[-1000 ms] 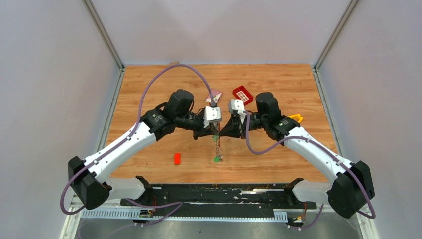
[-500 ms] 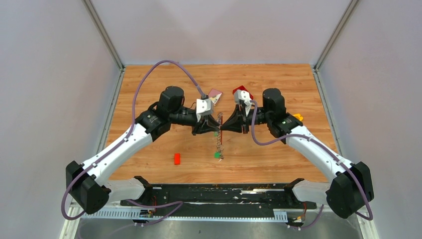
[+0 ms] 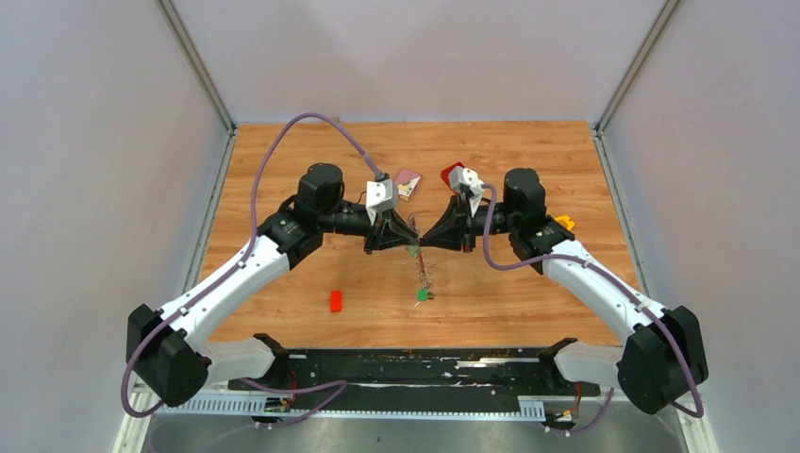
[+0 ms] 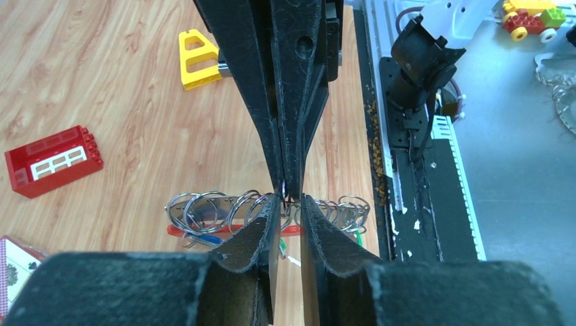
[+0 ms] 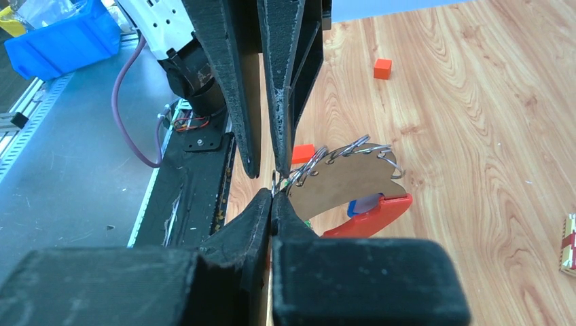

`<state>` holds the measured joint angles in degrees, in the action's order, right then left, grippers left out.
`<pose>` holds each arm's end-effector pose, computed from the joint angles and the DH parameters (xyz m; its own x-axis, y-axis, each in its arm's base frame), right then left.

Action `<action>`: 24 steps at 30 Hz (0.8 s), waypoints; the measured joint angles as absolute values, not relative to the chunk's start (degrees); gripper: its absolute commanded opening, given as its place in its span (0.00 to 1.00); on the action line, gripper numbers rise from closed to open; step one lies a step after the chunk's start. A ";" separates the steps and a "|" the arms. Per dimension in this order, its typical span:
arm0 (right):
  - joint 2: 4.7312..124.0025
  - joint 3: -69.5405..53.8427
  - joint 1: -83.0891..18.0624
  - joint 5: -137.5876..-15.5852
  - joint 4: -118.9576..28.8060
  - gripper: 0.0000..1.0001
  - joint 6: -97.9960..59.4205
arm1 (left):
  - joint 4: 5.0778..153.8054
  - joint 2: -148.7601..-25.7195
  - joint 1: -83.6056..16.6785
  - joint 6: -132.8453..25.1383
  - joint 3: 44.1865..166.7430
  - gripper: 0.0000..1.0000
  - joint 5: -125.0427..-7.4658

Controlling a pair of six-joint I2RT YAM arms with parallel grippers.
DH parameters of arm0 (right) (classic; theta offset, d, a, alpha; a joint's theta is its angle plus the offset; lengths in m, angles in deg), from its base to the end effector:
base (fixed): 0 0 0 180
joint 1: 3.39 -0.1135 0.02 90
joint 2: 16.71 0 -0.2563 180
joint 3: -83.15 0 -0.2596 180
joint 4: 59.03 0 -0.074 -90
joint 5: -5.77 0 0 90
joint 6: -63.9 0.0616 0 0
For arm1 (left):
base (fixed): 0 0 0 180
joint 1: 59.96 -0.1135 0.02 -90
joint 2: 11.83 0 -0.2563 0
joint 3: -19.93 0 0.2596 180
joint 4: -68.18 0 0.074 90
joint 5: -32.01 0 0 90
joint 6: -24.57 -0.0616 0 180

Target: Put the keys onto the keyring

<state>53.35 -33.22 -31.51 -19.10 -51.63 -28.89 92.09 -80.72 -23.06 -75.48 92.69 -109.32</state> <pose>0.2273 0.1848 0.3015 -0.1631 -0.1104 -0.9804 -0.9843 -0.0497 0.1694 0.2049 -0.2140 0.3316 -0.1020 0.2129 -0.9717 0.9948 0.0225 -0.0995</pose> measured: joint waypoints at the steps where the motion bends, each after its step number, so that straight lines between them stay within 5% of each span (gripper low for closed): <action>1: 53.35 -33.29 -31.42 -19.00 -52.20 0.00 -28.63 | 91.68 -80.72 -23.30 -74.84 92.67 0.24 -109.61; 15: 53.33 -33.51 -31.35 -18.97 -55.39 0.00 -27.67 | 87.15 -80.72 -25.24 -69.97 89.68 0.32 -112.58; 24: 53.33 -33.51 -31.35 -19.24 -55.39 0.00 -27.67 | 85.42 -81.42 -25.35 -68.94 89.59 0.17 -113.41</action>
<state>53.33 -33.51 -31.35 -19.24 -55.39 -27.67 85.42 -81.42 -25.35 -68.94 89.59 -113.41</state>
